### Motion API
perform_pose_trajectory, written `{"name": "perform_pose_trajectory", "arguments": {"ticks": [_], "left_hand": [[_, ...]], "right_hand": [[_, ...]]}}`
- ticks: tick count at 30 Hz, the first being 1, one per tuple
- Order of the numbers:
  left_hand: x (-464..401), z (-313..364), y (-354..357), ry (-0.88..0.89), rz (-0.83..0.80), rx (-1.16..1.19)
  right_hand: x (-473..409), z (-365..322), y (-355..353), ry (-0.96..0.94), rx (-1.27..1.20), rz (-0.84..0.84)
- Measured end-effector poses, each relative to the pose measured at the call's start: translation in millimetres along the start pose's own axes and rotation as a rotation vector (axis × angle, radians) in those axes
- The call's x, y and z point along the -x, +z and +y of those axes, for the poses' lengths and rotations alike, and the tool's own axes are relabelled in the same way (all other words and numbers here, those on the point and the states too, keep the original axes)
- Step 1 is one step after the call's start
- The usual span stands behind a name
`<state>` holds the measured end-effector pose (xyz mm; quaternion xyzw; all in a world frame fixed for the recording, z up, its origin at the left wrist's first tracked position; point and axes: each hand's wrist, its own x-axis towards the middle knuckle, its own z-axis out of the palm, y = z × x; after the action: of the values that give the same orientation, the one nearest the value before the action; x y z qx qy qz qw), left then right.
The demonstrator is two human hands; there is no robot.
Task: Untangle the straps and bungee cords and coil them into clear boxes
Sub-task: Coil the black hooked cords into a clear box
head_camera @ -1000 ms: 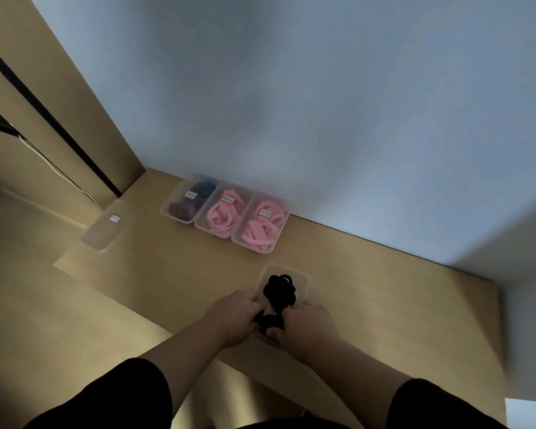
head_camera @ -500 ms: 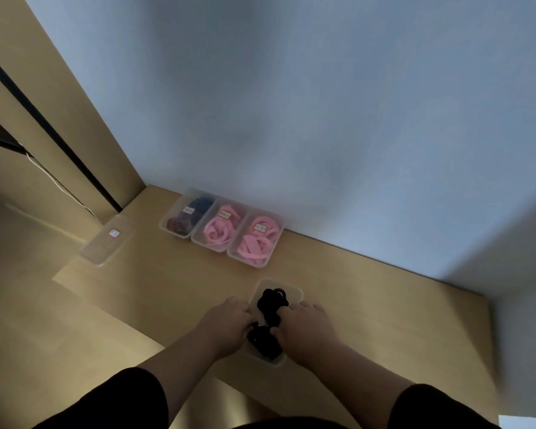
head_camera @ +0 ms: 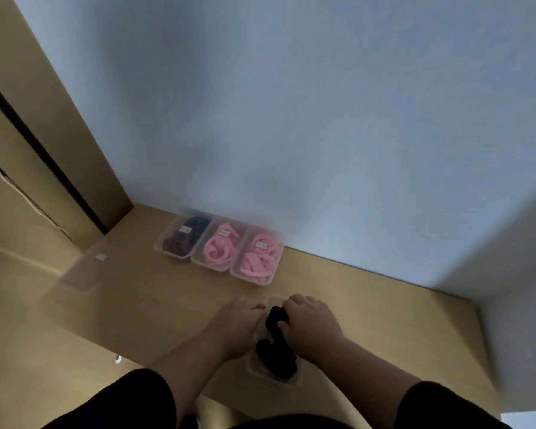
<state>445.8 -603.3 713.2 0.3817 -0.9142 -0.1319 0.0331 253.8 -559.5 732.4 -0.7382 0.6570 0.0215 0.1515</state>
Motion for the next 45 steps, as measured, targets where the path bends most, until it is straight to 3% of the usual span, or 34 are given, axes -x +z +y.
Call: {"name": "perform_pose_trajectory", "arguments": {"ticks": [3,6,19,26,31,38,45], "left_hand": [[2.7,-23.9,-13.3,0.130,0.091,0.003],[6.7,-56.7,-26.2,0.132,0.118,0.046],[91.6,-241.2,-68.1,-0.239,0.076,0.080],[167.7,-324.5,-72.4,-0.432,0.074,0.142],[198.0,-355.7,-65.0,-0.535,0.049,0.158],[215.1,-412.6,-44.7,-0.905,0.148,0.179],[202.2,-438.5,-18.7,-0.997,0.030,0.374]], "right_hand": [[-14.9,-21.3,-6.4,0.031,-0.021,0.030],[-35.6,-50.2,-17.8,0.043,-0.037,0.050],[-163.5,-238.6,-36.8,-0.100,-0.001,0.065],[-230.8,-335.3,-16.1,-0.194,0.042,-0.055],[-274.1,-366.6,1.8,-0.196,0.050,-0.157],[-337.3,-383.2,27.5,-0.083,0.014,-0.231],[-367.4,-383.9,52.4,-0.035,0.015,-0.260]]}}
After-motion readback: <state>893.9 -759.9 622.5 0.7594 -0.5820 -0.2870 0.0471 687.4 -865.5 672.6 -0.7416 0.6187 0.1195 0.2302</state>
